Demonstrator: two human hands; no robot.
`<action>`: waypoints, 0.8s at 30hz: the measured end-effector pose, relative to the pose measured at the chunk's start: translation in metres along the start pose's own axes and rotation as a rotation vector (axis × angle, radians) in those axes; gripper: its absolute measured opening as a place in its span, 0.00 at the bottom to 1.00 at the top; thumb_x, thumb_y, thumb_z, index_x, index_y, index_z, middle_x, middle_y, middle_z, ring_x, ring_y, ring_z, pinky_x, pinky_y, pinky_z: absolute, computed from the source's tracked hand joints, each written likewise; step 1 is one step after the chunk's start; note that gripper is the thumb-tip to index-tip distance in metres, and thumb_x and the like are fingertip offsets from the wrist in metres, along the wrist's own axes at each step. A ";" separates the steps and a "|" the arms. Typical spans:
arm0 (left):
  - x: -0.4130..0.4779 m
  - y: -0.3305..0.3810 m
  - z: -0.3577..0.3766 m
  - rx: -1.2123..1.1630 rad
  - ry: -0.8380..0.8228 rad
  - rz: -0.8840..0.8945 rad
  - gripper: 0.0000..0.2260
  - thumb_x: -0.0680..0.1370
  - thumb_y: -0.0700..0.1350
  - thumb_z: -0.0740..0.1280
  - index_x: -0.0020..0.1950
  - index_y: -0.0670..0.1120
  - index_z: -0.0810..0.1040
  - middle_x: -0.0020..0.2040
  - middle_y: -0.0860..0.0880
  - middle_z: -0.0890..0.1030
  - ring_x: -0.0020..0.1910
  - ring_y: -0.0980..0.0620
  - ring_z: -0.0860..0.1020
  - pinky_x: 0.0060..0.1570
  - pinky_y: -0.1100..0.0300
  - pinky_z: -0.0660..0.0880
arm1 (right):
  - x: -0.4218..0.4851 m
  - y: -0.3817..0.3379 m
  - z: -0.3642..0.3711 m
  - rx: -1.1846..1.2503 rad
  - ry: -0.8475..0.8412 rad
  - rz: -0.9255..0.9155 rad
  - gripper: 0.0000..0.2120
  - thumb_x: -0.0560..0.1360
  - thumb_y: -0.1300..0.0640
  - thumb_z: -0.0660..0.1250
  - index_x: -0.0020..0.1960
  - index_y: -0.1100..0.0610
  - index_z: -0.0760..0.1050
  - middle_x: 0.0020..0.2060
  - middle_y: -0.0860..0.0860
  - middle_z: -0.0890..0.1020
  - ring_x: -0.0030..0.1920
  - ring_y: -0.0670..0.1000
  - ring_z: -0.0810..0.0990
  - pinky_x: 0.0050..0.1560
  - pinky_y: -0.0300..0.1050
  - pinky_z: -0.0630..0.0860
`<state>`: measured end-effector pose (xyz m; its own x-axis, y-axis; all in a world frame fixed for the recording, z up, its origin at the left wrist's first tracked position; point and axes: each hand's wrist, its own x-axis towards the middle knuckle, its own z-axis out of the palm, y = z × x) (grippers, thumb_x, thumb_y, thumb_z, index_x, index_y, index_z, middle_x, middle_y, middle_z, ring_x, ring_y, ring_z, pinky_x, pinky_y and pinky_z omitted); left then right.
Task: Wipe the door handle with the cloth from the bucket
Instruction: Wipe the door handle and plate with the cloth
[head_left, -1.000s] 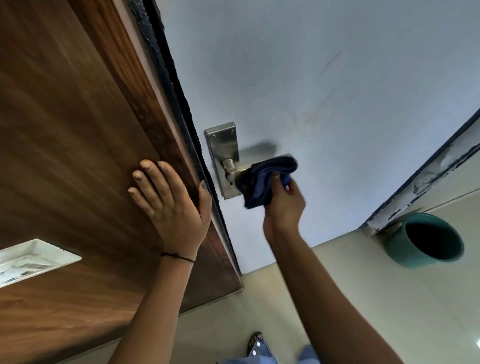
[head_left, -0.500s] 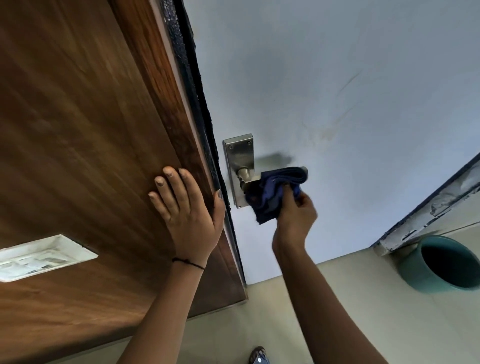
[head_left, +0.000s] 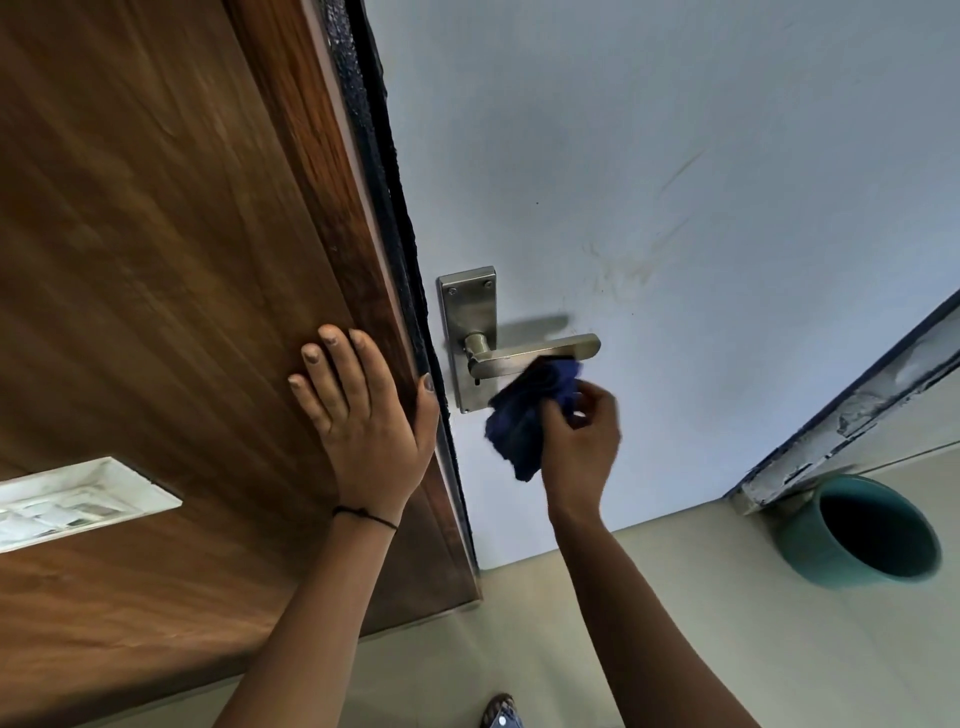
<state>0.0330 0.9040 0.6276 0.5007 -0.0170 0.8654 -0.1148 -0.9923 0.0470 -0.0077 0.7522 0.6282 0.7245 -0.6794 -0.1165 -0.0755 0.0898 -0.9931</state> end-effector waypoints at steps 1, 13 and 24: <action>0.000 0.000 0.000 -0.003 0.003 -0.001 0.37 0.78 0.54 0.57 0.76 0.43 0.37 0.70 0.35 0.54 0.75 0.49 0.33 0.73 0.50 0.36 | 0.003 -0.003 -0.007 0.058 0.102 -0.010 0.15 0.74 0.64 0.66 0.60 0.58 0.71 0.51 0.48 0.78 0.48 0.46 0.78 0.40 0.24 0.75; -0.001 -0.001 -0.001 -0.007 -0.007 0.009 0.37 0.79 0.54 0.57 0.76 0.43 0.36 0.71 0.36 0.53 0.76 0.45 0.36 0.73 0.50 0.36 | -0.038 -0.004 0.030 -0.247 -0.308 -0.598 0.26 0.70 0.67 0.67 0.68 0.57 0.73 0.68 0.53 0.73 0.66 0.49 0.68 0.65 0.26 0.64; 0.001 -0.001 -0.002 0.000 0.001 0.019 0.38 0.78 0.54 0.58 0.76 0.43 0.37 0.76 0.48 0.31 0.75 0.49 0.33 0.74 0.50 0.35 | -0.009 -0.019 0.030 -0.678 -0.079 -0.885 0.19 0.68 0.58 0.60 0.57 0.53 0.80 0.56 0.47 0.84 0.52 0.51 0.69 0.43 0.46 0.76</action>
<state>0.0323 0.9052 0.6292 0.4972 -0.0356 0.8669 -0.1241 -0.9918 0.0304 0.0078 0.7782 0.6481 0.7480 -0.2565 0.6122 0.1477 -0.8349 -0.5302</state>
